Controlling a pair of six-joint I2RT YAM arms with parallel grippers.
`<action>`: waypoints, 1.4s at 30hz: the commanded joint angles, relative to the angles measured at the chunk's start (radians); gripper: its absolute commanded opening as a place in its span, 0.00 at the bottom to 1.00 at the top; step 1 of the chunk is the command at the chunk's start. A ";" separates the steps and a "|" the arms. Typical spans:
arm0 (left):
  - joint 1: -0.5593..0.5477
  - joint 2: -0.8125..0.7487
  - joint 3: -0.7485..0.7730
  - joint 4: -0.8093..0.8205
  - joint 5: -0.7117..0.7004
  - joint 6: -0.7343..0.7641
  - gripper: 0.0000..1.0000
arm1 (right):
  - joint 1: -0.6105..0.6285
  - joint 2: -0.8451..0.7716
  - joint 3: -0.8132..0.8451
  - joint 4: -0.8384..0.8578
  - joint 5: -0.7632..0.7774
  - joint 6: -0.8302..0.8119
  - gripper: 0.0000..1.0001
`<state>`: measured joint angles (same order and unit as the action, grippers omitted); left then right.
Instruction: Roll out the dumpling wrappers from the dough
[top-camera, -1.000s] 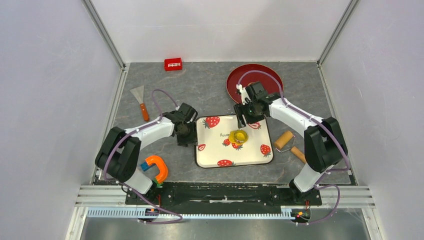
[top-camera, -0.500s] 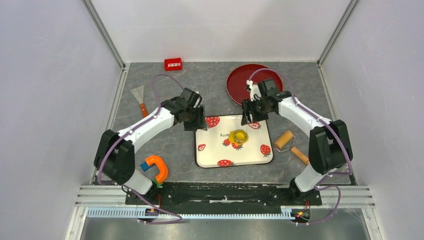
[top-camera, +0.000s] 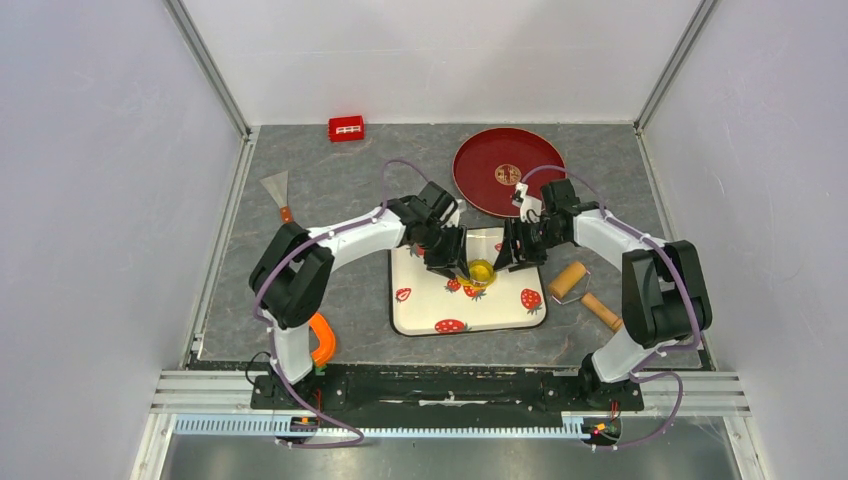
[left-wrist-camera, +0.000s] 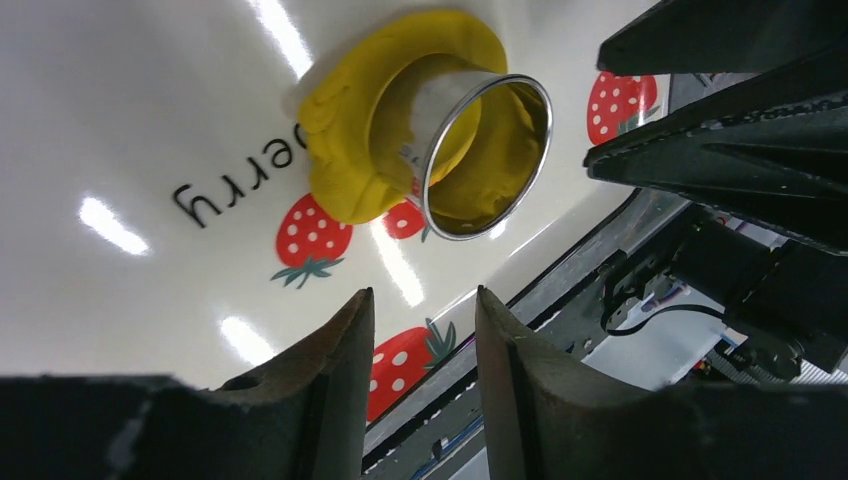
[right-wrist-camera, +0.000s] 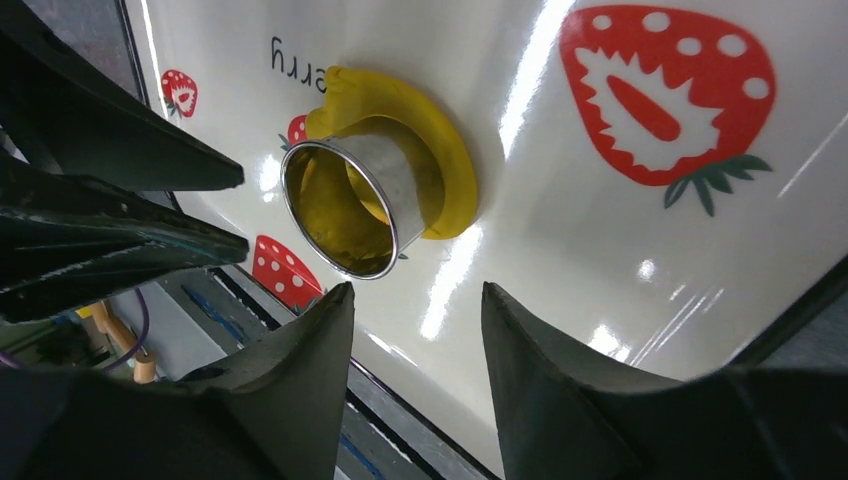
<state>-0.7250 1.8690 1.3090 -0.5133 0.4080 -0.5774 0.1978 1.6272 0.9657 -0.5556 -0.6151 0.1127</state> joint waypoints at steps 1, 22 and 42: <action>-0.017 0.034 0.068 0.037 0.072 -0.016 0.45 | 0.002 -0.017 -0.033 0.075 -0.082 0.030 0.49; -0.012 0.171 0.192 -0.030 -0.015 -0.014 0.40 | 0.002 0.062 -0.032 0.144 -0.115 0.069 0.36; -0.002 0.247 0.215 -0.074 -0.026 -0.001 0.02 | 0.003 0.130 -0.042 0.149 -0.101 0.062 0.05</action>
<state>-0.7349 2.0693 1.5017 -0.5610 0.4034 -0.5785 0.1989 1.7309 0.9234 -0.4053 -0.7624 0.1947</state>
